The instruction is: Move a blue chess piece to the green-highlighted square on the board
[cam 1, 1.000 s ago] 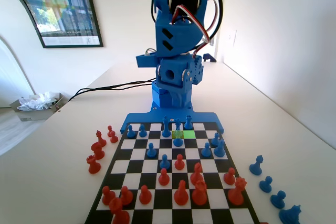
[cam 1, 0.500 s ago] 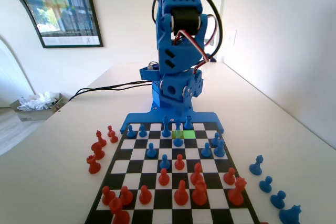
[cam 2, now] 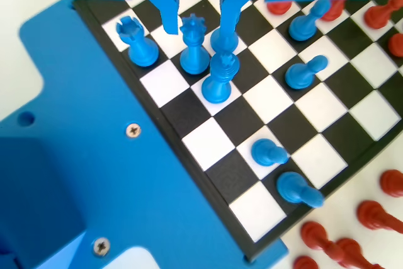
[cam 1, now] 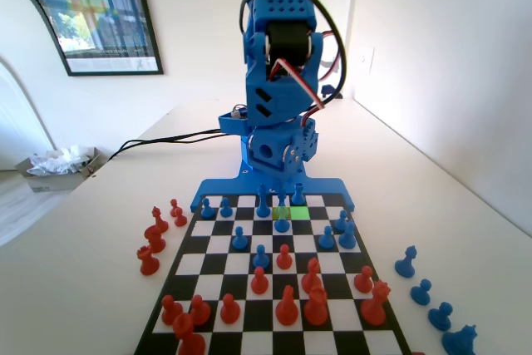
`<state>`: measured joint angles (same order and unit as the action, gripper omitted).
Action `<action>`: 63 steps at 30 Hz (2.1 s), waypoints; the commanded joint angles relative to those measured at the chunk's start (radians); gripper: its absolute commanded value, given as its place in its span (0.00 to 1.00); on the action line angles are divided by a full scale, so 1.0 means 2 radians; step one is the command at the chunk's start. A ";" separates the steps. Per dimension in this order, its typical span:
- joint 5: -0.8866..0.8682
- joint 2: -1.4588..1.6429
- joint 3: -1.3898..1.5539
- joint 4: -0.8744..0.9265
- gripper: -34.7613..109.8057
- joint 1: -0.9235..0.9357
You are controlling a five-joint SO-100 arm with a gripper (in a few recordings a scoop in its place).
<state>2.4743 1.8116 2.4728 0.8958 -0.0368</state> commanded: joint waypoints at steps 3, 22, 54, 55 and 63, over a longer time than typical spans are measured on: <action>0.008 -0.001 -0.010 -0.005 0.31 -0.005; 0.008 -0.012 0.054 -0.094 0.30 -0.015; -0.055 0.007 -0.106 0.120 0.25 -0.051; -0.061 0.006 -0.101 0.114 0.25 -0.055; -0.091 -0.016 -0.051 0.019 0.25 -0.084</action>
<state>2.2994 1.7717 2.3593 0.9894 -0.1733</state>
